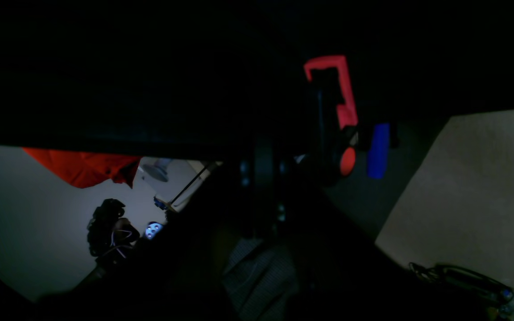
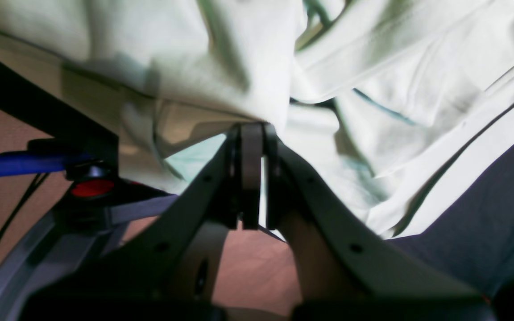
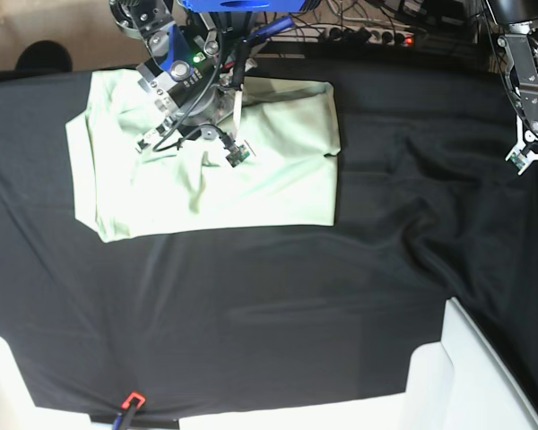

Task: Fold the T-shirt properly
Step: 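Press the right gripper onto the folded shirt's top layer to flatten it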

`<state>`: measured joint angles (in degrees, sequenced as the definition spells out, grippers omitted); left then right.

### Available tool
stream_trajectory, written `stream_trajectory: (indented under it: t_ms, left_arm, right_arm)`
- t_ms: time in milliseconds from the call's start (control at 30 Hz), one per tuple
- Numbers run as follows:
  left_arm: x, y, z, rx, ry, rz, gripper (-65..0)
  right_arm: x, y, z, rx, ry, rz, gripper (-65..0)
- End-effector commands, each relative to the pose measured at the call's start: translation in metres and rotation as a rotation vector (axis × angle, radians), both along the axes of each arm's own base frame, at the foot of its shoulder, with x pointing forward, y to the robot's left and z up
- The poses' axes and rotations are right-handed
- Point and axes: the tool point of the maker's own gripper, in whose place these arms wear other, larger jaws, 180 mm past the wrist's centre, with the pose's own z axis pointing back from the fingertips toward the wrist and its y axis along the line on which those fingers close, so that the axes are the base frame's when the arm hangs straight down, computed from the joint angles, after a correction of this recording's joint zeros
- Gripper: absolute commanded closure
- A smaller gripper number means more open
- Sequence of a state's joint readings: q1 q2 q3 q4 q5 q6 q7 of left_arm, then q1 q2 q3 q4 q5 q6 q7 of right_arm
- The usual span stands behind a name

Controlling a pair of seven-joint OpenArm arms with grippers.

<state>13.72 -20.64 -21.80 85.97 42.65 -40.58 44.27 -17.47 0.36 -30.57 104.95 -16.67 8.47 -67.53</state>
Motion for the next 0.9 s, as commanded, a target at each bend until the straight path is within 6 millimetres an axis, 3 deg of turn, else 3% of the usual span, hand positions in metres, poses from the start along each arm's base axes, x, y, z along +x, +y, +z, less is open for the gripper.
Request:
stream_trajectory:
  t_ms: [0, 167, 233, 400, 733, 867]
  left_arm:
    - [0.004, 0.011, 0.014, 0.051, -0.013, 0.003, 0.0]
    - [0.004, 0.011, 0.014, 0.051, -0.013, 0.003, 0.0]
    - [0.004, 0.011, 0.014, 0.051, -0.013, 0.003, 0.0]
    - [0.003, 0.007, 0.011, 0.04, -0.013, 0.004, 0.0]
    - [0.008, -0.002, 0.005, 0.03, 0.0, -0.028, 0.0]
    - [0.008, -0.002, 0.005, 0.03, 0.0, -0.028, 0.0]
  right_arm:
    - [0.01, 0.001, 0.009, 0.007, -0.041, -0.004, -0.3]
    - [0.023, -0.009, 0.015, -0.072, -0.098, 0.009, -0.1]
    - [0.027, -0.003, 0.021, -0.114, -0.138, 0.061, -0.1]
    - [0.02, 0.002, 0.021, -0.164, -0.161, 0.138, -0.1]
    - [-0.003, -0.005, 0.009, -0.181, -0.091, 0.124, -0.1]
    - [0.002, -0.024, 0.007, -0.199, -0.076, 0.056, -0.1]
